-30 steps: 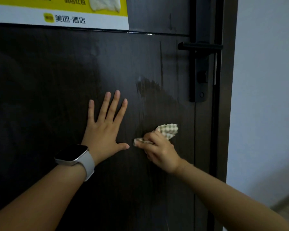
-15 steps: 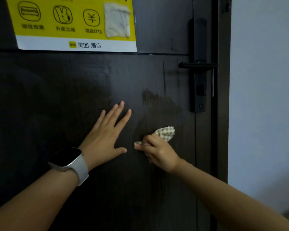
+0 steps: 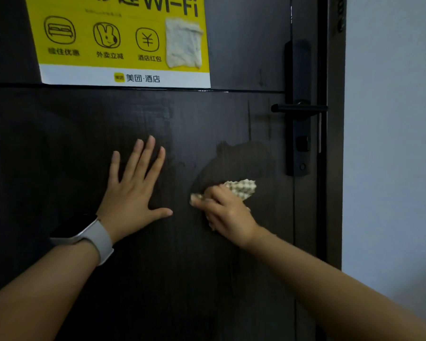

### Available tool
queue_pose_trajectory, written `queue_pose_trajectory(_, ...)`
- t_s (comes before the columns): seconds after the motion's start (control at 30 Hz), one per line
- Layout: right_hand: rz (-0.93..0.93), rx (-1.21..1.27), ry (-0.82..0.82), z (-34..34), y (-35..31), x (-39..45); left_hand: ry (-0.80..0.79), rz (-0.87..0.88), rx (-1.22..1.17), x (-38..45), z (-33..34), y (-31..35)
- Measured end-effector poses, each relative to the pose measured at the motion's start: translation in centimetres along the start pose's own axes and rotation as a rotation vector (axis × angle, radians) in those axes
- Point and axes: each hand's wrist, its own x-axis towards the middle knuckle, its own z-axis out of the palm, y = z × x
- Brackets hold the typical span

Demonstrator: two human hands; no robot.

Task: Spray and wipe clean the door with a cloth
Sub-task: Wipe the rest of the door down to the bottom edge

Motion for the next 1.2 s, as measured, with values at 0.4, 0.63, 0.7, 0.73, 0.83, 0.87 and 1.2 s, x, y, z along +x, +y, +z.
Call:
queue_pose_trajectory(0.4, 0.606, -0.002, 0.548, -1.0, 3.3, 6.6, 0.106, -0.002, 0.038, 0.1, 1.1, -0.1)
queue_pose_trajectory(0.63, 0.439, -0.264, 0.303, -3.0, 6.0, 1.5, 0.119, 0.000, 0.021, 0.1, 1.1, -0.2)
queue_pose_trajectory(0.7, 0.726, -0.176, 0.487, -3.6, 7.6, 2.1, 0.127, 0.004, 0.010, 0.1, 1.2, -0.3)
queue_pose_trajectory(0.73, 0.840, -0.125, 0.574, -3.7, 7.9, 3.3, 0.126, 0.006, 0.005, 0.1, 1.2, -0.3)
queue_pose_trajectory(0.83, 0.976, 0.005, 0.728, -3.5, 7.0, 7.9, 0.133, 0.013, -0.004, 0.1, 1.2, -0.3)
queue_pose_trajectory(0.87, 0.899, -0.007, 0.728, -3.1, 6.1, 9.2, 0.137, 0.017, -0.008, 0.1, 1.3, -0.3)
queue_pose_trajectory(1.2, 0.877, -0.239, 0.573, -4.8, 9.3, 6.5, 0.170, 0.034, -0.032, 0.0, 1.3, -0.4)
